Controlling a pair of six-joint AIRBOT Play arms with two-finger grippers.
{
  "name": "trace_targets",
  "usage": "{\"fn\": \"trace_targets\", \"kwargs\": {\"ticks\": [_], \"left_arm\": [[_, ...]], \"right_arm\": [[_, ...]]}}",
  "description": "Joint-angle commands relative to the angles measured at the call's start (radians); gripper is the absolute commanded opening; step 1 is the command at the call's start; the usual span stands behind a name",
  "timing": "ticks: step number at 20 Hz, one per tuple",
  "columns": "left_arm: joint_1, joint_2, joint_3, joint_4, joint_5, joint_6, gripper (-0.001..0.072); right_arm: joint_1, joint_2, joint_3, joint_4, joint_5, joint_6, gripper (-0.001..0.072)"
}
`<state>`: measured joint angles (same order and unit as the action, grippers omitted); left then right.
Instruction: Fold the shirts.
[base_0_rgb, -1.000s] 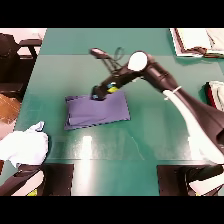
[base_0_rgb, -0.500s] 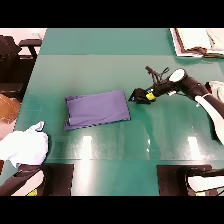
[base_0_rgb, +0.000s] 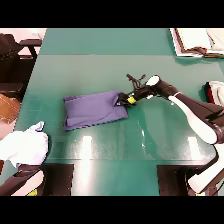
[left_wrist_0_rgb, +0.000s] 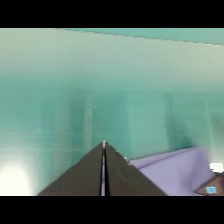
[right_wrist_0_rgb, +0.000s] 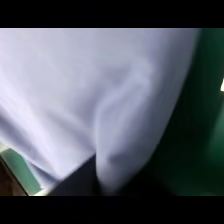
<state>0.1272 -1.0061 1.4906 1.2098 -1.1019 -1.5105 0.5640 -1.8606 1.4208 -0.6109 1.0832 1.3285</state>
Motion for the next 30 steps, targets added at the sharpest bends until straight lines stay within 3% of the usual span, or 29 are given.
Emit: {"fn": "trace_targets", "kwargs": {"ticks": [1, 5, 9, 15, 20, 26, 30], "left_arm": [[-0.03, -0.001, 0.0, -0.013, -0.007, -0.001, 0.0022], [-0.16, -0.001, 0.0, -0.013, -0.006, -0.001, 0.0022], [-0.272, -0.001, 0.0, -0.014, -0.004, -0.001, 0.0022], [-0.333, -0.001, 0.0, -0.016, 0.018, -0.008, 0.0022], [-0.333, -0.001, 0.0, -0.046, 0.017, -0.009, 0.0023], [-0.333, -0.001, 0.0, -0.047, 0.016, -0.03, 0.0023], [-0.333, -0.001, 0.0, -0.048, -0.001, -0.03, 0.0023]], "right_arm": [[0.039, -0.042, 0.112, 0.004, -0.001, -0.025, 0.0019], [-0.073, 0.045, 0.148, -0.016, -0.005, -0.025, 0.0019], [-0.317, 0.213, 0.147, -0.19, 0.04, 0.019, 0.0018], [-0.805, 0.398, 0.148, -0.281, 0.045, 0.044, 0.0019], [-1.13, 0.41, 0.148, -0.279, 0.045, 0.031, 0.0018], [-1.239, 0.407, 0.156, -0.269, -0.026, 0.009, 0.0018], [-1.238, 0.405, 0.29, -0.218, -0.027, 0.009, 0.0018]]}}
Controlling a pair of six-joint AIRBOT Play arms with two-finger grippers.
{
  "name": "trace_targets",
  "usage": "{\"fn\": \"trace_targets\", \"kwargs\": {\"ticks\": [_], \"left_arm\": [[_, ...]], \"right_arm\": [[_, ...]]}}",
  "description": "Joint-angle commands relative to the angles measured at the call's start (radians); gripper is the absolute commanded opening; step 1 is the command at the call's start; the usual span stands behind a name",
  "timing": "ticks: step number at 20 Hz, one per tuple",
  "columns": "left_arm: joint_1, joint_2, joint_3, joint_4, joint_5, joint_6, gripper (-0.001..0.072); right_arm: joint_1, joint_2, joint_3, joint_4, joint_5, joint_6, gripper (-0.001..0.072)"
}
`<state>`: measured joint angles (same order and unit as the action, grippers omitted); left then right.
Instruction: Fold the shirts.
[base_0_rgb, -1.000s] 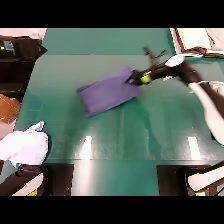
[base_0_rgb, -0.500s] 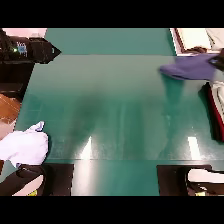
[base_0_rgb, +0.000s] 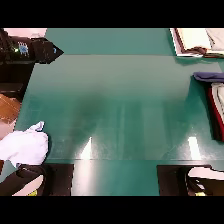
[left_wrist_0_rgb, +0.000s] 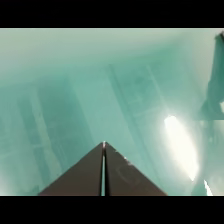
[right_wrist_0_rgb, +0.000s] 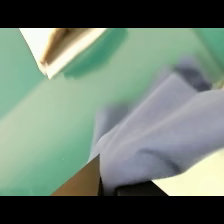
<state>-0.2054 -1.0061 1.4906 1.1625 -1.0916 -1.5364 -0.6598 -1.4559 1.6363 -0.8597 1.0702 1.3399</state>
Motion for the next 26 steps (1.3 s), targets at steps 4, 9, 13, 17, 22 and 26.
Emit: {"fn": "trace_targets", "kwargs": {"ticks": [4, 9, 13, 17, 22, 26], "left_arm": [[0.0, -0.001, 0.0, 0.0, -0.024, -0.004, 0.0022], [0.0, -0.001, 0.0, 0.0, -0.028, 0.0, 0.0022], [0.0, -0.001, 0.0, 0.001, -0.028, 0.002, 0.0023], [0.0, 0.0, 0.0, 0.0, -0.039, 0.026, 0.0023], [0.0, -0.001, 0.0, 0.001, -0.047, 0.027, 0.0023], [0.0, -0.001, 0.0, 0.0, -0.047, 0.05, 0.0023]], "right_arm": [[-0.015, 0.0, 0.244, 0.009, 0.067, -0.001, 0.0018], [-0.017, 0.014, 0.309, -0.177, 0.179, 0.045, 0.0018], [-0.026, 0.087, 0.183, -0.375, 0.203, 0.075, 0.0018], [-0.116, 0.184, -0.013, -0.4, 0.258, 0.076, 0.0019], [-0.279, 0.323, -0.26, -0.401, 0.275, 0.076, 0.0033], [-0.364, 0.395, -0.381, -0.36, 0.237, 0.076, 0.0628]]}}
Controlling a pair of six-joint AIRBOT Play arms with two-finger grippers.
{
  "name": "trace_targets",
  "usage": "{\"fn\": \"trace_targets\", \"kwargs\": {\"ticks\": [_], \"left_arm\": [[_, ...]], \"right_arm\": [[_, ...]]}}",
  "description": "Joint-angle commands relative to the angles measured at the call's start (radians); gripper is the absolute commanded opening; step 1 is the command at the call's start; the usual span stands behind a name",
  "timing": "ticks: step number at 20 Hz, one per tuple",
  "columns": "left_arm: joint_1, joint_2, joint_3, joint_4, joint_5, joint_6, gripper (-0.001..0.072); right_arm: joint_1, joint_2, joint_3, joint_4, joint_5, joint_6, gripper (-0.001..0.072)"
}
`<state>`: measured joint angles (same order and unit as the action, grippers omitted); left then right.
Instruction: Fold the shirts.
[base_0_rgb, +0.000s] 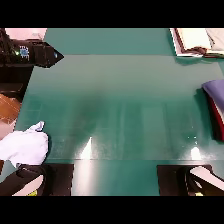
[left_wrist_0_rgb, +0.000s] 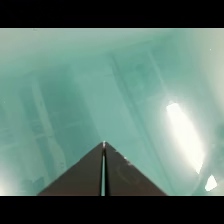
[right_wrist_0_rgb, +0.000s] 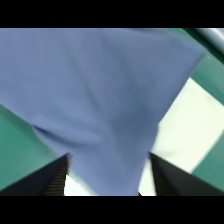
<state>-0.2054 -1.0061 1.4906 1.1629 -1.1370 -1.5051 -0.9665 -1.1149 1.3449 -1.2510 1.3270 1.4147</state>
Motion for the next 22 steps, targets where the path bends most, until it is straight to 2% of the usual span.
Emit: {"fn": "trace_targets", "kwargs": {"ticks": [1, 4, 7, 13, 16, 17, 18, 22], "left_arm": [[0.0, -0.001, 0.0, 0.0, -0.003, 0.021, 0.0023], [0.0, 0.0, 0.0, -0.001, -0.008, 0.02, 0.0023], [0.0, 0.0, 0.0, 0.003, 0.002, 0.021, 0.0023], [0.0, 0.0, 0.0, 0.006, 0.002, 0.02, 0.0023], [0.0, 0.0, 0.0, 0.006, 0.002, 0.02, 0.0023], [0.0, 0.0, 0.0, 0.006, 0.002, 0.02, 0.0024], [0.0, 0.0, 0.0, 0.006, 0.003, 0.02, 0.0023], [0.0, 0.0, 0.0, 0.006, 0.003, 0.02, 0.0023]], "right_arm": [[-0.056, 0.067, -0.095, 0.068, -0.031, 0.001, 0.0627], [0.037, 0.08, -0.039, 0.216, -0.058, -0.002, 0.0628], [0.259, 0.061, 0.074, 0.345, -0.056, -0.002, 0.0627], [0.814, -0.022, 0.22, 0.359, -0.064, -0.002, 0.0613], [1.022, -0.076, 0.255, 0.359, -0.071, -0.002, 0.0321], [1.077, -0.091, 0.261, 0.359, -0.071, -0.003, 0.0146], [1.119, -0.103, 0.262, 0.359, -0.071, -0.003, 0.0019], [1.214, -0.14, 0.262, 0.359, -0.068, -0.003, 0.0018]]}}
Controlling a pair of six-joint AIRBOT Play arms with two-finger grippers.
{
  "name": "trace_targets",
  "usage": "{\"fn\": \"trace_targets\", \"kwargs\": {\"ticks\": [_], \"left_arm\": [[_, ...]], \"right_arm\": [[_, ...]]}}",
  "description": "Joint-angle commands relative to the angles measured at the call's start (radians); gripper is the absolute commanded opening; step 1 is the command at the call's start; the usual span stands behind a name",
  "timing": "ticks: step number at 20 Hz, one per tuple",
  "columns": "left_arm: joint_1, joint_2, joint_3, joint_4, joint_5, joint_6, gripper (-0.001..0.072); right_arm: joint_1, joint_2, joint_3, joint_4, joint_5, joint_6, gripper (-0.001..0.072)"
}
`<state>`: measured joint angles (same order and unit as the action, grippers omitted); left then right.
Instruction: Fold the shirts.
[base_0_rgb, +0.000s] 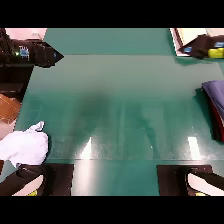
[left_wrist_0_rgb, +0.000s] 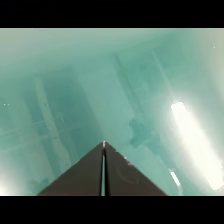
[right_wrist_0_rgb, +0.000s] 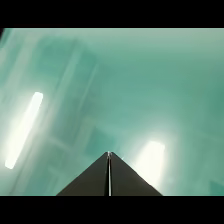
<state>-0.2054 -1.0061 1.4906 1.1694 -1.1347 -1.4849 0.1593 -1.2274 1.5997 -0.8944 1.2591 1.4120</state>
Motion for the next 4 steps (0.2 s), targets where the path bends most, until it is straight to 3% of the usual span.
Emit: {"fn": "trace_targets", "kwargs": {"ticks": [1, 4], "left_arm": [[0.0, 0.0, 0.0, 0.0, 0.0, 0.0, 0.0024], [0.0, 0.0, 0.0, 0.0, 0.0, 0.0, 0.0023]], "right_arm": [[0.097, -0.03, 0.007, 0.003, 0.0, 0.0, 0.0019], [0.096, -0.03, 0.007, 0.003, 0.002, 0.0, 0.0019]]}}
